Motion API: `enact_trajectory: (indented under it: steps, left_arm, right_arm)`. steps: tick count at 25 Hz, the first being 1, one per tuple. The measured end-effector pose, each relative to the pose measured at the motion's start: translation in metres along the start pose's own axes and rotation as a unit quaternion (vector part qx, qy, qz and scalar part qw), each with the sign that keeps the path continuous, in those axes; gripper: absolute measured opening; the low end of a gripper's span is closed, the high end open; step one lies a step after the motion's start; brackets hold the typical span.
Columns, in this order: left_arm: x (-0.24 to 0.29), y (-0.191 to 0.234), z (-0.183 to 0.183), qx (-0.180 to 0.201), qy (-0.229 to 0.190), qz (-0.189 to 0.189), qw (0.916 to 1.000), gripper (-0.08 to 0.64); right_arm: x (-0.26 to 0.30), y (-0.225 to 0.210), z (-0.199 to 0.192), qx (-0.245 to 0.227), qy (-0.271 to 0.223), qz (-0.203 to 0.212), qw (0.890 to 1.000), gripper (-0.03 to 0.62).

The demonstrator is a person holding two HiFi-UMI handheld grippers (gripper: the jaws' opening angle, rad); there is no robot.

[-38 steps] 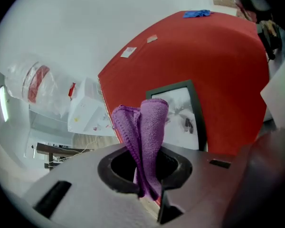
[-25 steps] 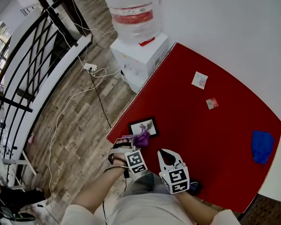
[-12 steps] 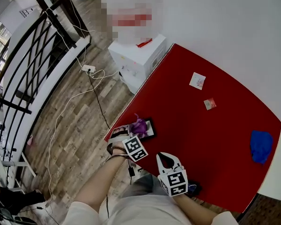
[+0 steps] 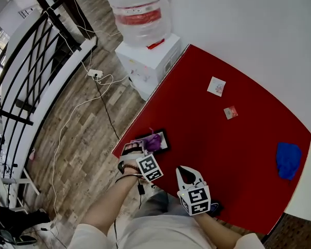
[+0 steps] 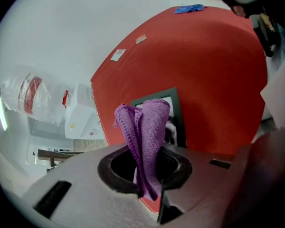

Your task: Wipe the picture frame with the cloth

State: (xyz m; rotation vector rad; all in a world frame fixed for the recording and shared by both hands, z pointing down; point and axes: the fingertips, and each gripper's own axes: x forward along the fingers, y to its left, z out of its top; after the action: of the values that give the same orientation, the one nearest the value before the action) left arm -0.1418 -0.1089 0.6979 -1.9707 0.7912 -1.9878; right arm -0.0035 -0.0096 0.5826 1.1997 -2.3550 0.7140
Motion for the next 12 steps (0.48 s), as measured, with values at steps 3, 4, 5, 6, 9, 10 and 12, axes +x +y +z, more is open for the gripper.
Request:
enact_trajectory:
  steps: [3, 4, 5, 6, 9, 10, 12]
  left_arm:
    - [-0.016, -0.021, 0.005, 0.011, -0.011, -0.007, 0.9999, 0.061]
    - [-0.021, -0.027, 0.006, 0.015, -0.014, -0.009, 0.9997, 0.061]
    - [-0.024, -0.033, 0.006, 0.018, -0.017, -0.011, 0.9996, 0.061]
    - [-0.027, -0.039, 0.006, 0.019, -0.019, -0.013, 0.9996, 0.061]
    - [-0.032, -0.047, 0.007, 0.020, -0.024, -0.015, 0.9994, 0.060]
    - [-0.032, -0.045, 0.008, 0.018, -0.025, -0.013, 0.9994, 0.060]
    - [-0.031, -0.030, 0.007, 0.003, -0.025, -0.004, 0.9997, 0.061]
  right_arm:
    - [0.003, 0.002, 0.003, -0.006, 0.000, 0.008, 1.000, 0.003]
    - [0.004, 0.004, 0.003, -0.008, 0.000, 0.011, 1.000, 0.003]
    - [0.005, 0.005, 0.004, -0.009, 0.000, 0.013, 1.000, 0.003]
    - [0.006, 0.006, 0.004, -0.011, 0.000, 0.016, 1.000, 0.003]
    - [0.008, 0.008, 0.003, -0.014, -0.001, 0.021, 1.000, 0.003]
    - [0.008, 0.009, 0.003, -0.015, -0.001, 0.021, 1.000, 0.003]
    - [0.007, 0.011, 0.003, -0.019, -0.002, 0.022, 1.000, 0.003]
